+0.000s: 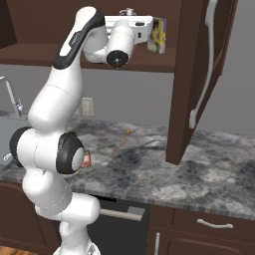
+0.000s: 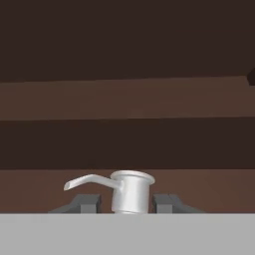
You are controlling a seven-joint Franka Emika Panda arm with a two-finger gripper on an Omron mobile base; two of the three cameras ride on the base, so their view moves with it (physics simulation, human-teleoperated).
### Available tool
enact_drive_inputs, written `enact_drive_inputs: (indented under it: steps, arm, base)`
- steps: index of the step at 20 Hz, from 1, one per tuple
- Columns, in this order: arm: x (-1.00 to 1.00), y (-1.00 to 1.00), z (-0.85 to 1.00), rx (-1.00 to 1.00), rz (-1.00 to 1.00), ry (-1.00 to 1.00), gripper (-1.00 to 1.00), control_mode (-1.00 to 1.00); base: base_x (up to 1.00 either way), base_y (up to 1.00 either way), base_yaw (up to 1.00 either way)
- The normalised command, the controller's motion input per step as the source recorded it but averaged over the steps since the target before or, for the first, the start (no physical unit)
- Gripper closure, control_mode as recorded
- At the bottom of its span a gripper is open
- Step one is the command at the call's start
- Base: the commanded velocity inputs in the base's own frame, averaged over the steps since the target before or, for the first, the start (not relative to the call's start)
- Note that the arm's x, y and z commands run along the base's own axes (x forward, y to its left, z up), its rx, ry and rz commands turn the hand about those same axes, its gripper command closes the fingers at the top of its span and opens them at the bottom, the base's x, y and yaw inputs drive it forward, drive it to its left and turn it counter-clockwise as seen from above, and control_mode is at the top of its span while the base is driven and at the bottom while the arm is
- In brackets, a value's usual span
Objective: Pick the bar soap and soap dispenser from the cabinet and place them on the counter.
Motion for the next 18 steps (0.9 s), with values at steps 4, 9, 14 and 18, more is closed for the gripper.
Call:
enact_drive_inputs:
  steps: [4,9,14,18]
  arm:
    - [-0.74,0.0,-0.01,0.0,0.0,0.0,1.0,-1.0]
    - [-0.66,0.02,-0.18,-0.01,0.0,0.0,1.0,-1.0]
    - [-0.58,0.14,-0.46,-0.04,0.0,0.0,1.0,-1.0]
    - [-0.54,0.15,-0.56,-0.06,0.0,0.0,1.0,-1.0]
  base:
    - [0.0,0.0,0.0]
    - [0.0,0.0,0.0]
    - [0.0,0.0,0.0]
    - [0.0,0.0,0.0]
